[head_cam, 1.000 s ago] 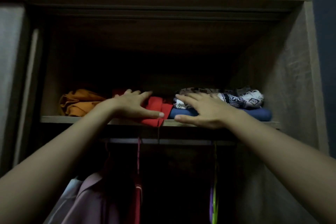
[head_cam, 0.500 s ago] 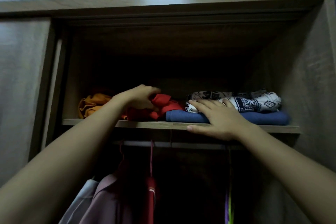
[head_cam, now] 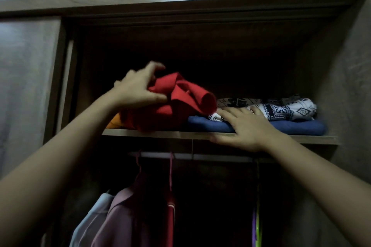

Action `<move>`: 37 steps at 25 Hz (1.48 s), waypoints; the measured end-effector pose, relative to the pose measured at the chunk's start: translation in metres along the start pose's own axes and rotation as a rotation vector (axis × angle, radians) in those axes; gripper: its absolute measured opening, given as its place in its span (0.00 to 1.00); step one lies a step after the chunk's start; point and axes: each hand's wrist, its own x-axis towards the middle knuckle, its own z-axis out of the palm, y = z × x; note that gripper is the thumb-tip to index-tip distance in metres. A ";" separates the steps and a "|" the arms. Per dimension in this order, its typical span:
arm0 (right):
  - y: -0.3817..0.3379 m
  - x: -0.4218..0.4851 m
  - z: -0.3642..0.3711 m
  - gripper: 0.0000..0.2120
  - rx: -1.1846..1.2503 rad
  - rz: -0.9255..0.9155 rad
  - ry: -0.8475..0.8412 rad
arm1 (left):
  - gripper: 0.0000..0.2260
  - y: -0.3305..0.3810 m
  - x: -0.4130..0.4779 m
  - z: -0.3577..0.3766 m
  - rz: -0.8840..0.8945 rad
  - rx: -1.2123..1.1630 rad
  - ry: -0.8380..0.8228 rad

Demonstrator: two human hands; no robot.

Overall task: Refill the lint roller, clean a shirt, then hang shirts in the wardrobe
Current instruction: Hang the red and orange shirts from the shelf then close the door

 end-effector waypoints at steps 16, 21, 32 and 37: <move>-0.046 -0.066 -0.019 0.38 0.586 0.030 0.197 | 0.26 0.005 -0.174 0.041 0.435 0.041 0.222; -0.101 -0.145 -0.029 0.38 0.644 -0.276 0.233 | 0.26 0.022 -0.243 0.051 0.505 -0.194 0.141; -0.123 -0.334 0.068 0.13 0.692 -0.023 -0.498 | 0.35 0.065 -0.378 0.160 -0.043 -0.988 -0.832; -0.123 -0.371 0.072 0.06 0.727 0.049 -0.641 | 0.14 0.070 -0.356 0.178 -0.269 -1.076 -0.548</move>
